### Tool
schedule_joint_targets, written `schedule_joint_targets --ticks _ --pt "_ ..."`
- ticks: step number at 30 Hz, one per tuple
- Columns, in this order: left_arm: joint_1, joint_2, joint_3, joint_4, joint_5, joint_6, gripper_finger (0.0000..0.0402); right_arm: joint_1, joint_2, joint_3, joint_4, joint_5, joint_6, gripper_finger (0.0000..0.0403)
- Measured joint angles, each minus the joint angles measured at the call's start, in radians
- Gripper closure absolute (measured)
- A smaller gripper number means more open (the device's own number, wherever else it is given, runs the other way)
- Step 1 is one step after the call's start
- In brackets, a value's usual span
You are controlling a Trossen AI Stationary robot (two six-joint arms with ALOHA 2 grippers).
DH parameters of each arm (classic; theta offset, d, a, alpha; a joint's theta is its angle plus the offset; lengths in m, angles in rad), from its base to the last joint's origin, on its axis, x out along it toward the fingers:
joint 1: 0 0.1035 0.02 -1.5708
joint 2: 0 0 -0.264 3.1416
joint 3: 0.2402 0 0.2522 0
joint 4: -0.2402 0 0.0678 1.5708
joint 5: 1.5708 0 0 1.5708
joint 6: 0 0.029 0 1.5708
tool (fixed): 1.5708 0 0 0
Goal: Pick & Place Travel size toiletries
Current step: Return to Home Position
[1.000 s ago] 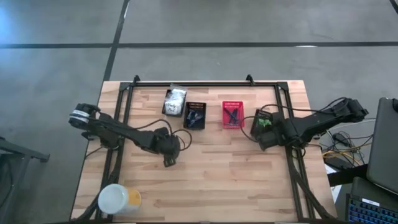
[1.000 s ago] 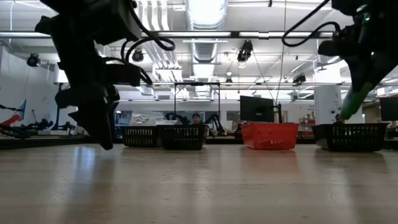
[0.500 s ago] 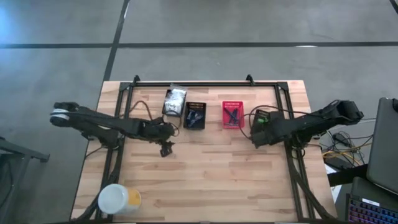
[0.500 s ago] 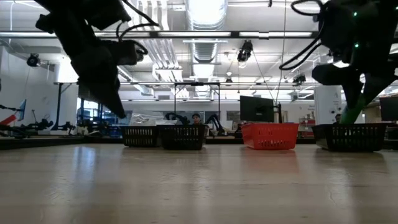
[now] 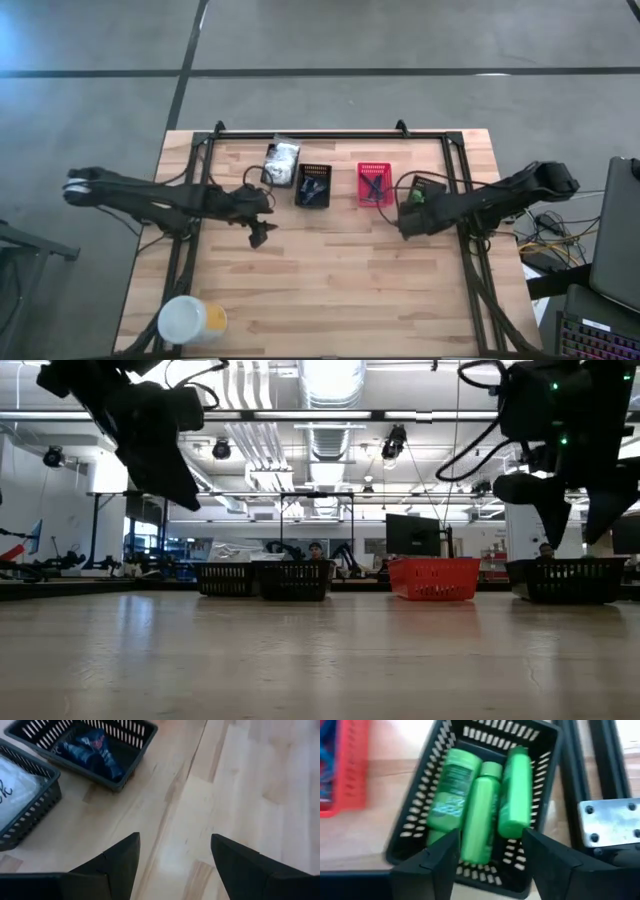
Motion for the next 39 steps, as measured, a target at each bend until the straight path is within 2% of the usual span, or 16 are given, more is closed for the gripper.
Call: schedule_joint_targets --ticks 6,10,14,17,20,22,27,30,33,39 --pt "0.0 -0.079 0.0 -0.005 0.018 -0.071 0.0154 0.0 -0.025 0.069 0.008 0.003 -0.065 0.0169" --pt "0.0 -0.142 0.0 -0.007 0.033 -0.07 0.0154 0.009 -0.028 0.147 0.023 0.063 -0.204 0.0154" --pt "0.001 -0.198 0.0 -0.002 -0.045 -0.029 0.0154 0.013 -0.028 0.247 0.038 0.104 -0.379 0.014" --pt "0.002 -0.247 0.0 0.002 -0.068 -0.111 0.0154 0.011 -0.028 0.313 0.021 0.106 -0.473 0.0131" --pt "0.002 -0.291 0.0 0.027 -0.07 -0.121 0.0154 0.01 -0.028 0.39 0.024 0.108 -0.535 0.0121" --pt "0.002 -0.322 0.0 0.03 -0.057 -0.117 0.0154 0.014 -0.028 0.438 0.032 0.113 -0.625 0.0115" --pt "0.002 -0.399 -0.001 0.007 0.059 -0.104 0.0154 0.016 -0.039 0.51 0.126 0.105 -0.861 0.0098" --pt "0.003 -0.444 -0.004 -0.028 0.07 -0.106 0.0154 0.005 -0.07 0.483 0.199 0.101 -0.919 0.0088" --pt "0.003 -0.5 -0.028 -0.032 0.072 -0.107 0.0154 -0.012 -0.139 0.387 0.306 0.052 -0.926 0.0078" --pt "0.003 -0.641 -0.14 0.075 0.1 -0.123 0.0154 -0.021 -0.363 0.053 0.777 -0.092 -0.952 0.0058"
